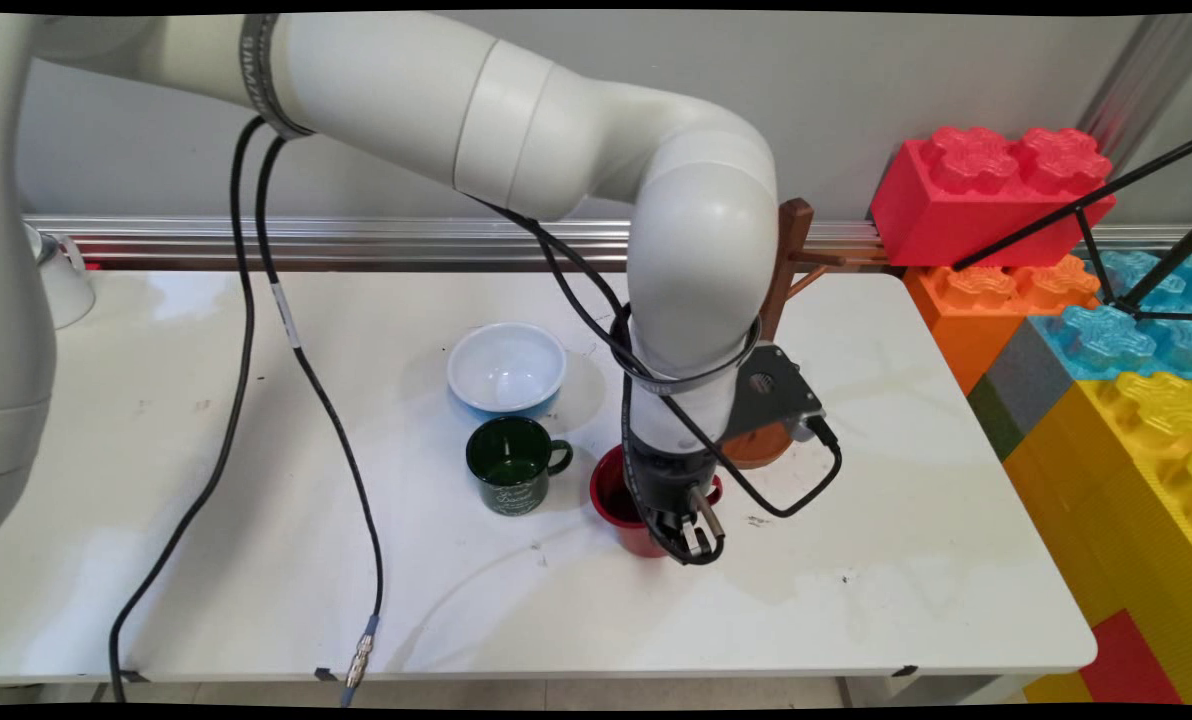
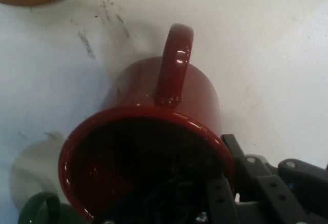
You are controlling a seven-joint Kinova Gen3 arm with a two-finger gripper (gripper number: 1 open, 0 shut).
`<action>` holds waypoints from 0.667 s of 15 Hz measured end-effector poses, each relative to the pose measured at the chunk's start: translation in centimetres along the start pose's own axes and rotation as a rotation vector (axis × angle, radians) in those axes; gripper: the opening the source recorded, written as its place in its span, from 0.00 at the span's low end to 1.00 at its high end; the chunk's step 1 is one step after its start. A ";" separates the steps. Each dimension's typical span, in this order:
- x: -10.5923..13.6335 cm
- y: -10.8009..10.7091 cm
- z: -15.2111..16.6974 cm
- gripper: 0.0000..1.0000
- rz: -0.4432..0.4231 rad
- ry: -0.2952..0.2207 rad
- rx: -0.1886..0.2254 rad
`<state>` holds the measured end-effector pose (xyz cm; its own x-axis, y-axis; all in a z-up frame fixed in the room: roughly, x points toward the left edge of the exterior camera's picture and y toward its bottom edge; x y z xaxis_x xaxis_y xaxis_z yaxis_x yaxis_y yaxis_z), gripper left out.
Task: Place the picked object on the table
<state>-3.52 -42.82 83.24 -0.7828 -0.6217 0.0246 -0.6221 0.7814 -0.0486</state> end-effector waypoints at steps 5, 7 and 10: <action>0.3 0.0 0.6 1.00 -0.007 -0.018 0.007; 0.4 -0.1 0.7 1.00 -0.011 -0.019 0.009; 0.5 -0.2 0.9 1.00 -0.022 -0.013 0.010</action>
<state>-3.81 -43.33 82.32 -0.7689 -0.6392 0.0123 -0.6387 0.7672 -0.0581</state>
